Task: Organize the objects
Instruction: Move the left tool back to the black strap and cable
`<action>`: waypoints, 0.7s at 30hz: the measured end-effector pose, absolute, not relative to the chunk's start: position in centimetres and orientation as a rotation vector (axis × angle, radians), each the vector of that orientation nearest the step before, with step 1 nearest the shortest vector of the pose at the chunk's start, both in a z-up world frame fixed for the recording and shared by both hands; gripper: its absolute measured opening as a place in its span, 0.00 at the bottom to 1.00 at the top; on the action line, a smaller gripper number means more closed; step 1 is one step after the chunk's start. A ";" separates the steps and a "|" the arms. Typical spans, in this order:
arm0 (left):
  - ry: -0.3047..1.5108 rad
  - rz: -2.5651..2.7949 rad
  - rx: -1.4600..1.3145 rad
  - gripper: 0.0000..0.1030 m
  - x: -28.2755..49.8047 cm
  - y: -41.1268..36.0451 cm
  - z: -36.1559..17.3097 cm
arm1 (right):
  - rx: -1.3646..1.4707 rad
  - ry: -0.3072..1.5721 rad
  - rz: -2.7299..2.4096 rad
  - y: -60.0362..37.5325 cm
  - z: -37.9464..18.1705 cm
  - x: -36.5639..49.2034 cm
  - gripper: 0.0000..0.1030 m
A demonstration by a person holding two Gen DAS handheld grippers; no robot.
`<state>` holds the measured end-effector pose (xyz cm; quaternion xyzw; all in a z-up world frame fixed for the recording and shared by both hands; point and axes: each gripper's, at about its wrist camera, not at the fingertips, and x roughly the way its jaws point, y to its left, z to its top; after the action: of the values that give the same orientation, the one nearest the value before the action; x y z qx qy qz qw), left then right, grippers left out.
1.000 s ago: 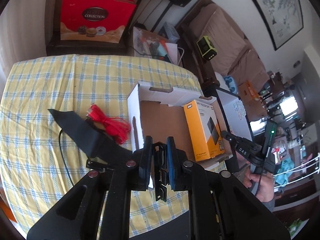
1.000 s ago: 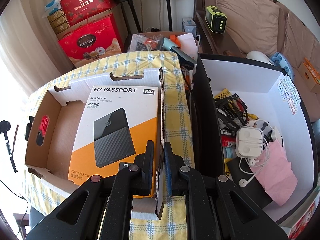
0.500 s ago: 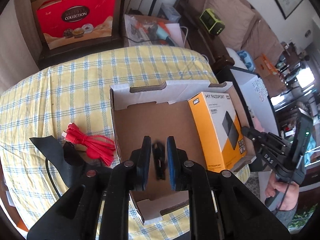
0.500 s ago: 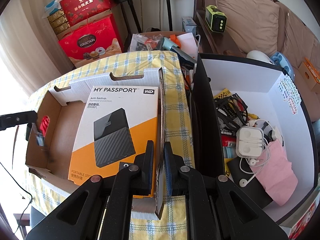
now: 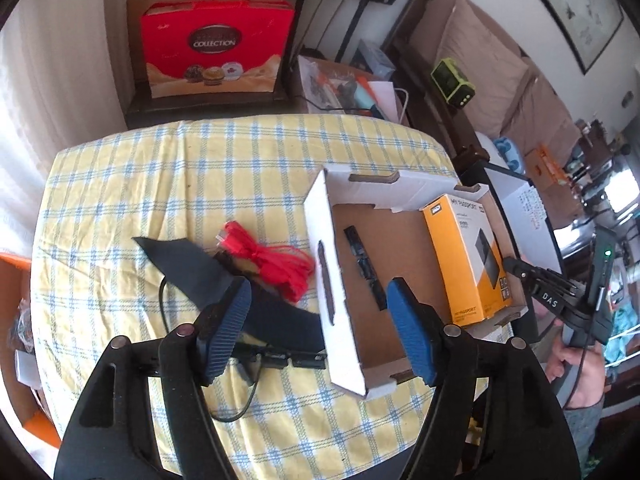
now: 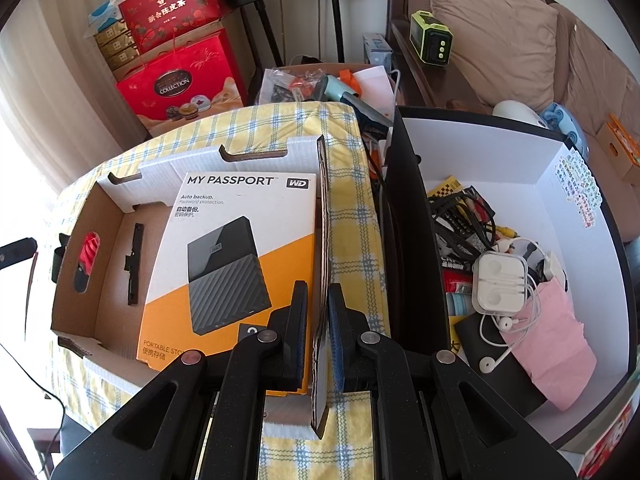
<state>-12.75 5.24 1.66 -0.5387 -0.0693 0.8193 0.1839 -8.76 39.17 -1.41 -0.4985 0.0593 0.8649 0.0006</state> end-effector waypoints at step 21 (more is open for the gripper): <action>-0.491 2.225 -1.673 0.55 -11.1 -1.4 -4.5 | -1.565 0.169 2.711 39.2 -1.4 -8.8 0.10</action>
<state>-11.11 -1.40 -4.50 -0.5844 -0.1716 0.7774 0.1568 -8.80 39.22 -1.45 -0.4992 0.0540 0.8648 0.0035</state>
